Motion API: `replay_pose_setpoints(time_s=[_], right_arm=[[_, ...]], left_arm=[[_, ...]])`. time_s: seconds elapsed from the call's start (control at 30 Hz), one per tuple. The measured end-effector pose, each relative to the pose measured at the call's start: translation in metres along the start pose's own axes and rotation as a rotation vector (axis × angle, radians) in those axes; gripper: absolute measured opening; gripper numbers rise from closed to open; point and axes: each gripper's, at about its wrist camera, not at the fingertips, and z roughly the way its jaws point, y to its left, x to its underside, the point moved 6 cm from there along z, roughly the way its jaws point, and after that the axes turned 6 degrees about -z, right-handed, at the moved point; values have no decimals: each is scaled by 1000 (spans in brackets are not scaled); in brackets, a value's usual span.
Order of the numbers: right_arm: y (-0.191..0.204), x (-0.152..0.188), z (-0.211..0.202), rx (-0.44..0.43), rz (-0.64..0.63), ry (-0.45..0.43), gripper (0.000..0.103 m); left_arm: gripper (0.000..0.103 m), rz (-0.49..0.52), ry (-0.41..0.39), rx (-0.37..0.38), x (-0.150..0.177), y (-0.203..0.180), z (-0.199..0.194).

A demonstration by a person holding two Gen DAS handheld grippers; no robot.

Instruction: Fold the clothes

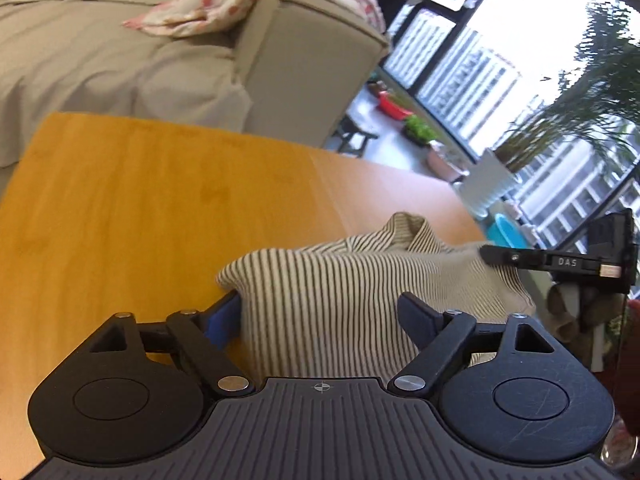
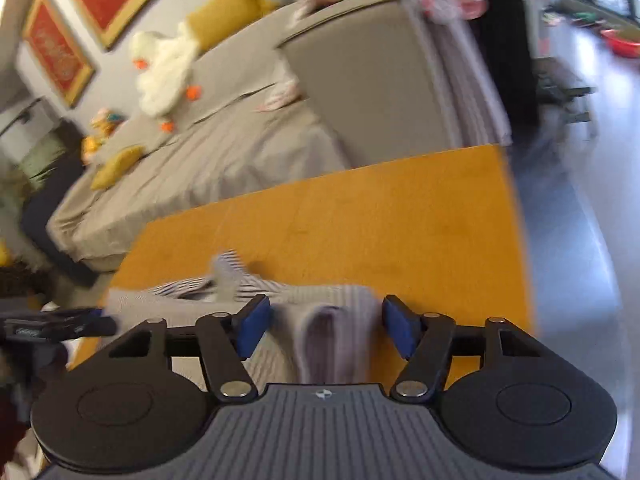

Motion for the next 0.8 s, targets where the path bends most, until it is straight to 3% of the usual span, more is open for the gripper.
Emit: replay_pose_setpoints(time_s=[0.07,0.13,0.17,0.2,0.23,0.3,0.5,0.67,0.8], right_arm=[[9,-7,15,-38,-21,24,63],[24,-12,30,-57,-84,50,49],[32,-14,36,-47,-127,60,47],[36,-16,37,-29,-151,59,42],[40,-18,37,-10,-173,58,37],[48,-22,38,27,-217,55,31],[96,-24,-41,-20,-366,-106,27],[148,21,-93,-19,-529,-126,26],[184,79,-112,-4,-694,-76,20]], left_arm=[[86,29,-9,-3,-3,-3,7],[77,47,-19,-19,-6,-5,13],[71,50,-25,-27,-8,-6,15],[55,44,-29,-31,-10,-6,17],[47,34,-33,-34,-12,-5,18],[39,34,-54,-37,-16,-9,12],[37,163,-149,16,-11,-46,-58],[40,269,-151,-25,33,-58,-110],[41,269,-129,-79,65,-47,-139]])
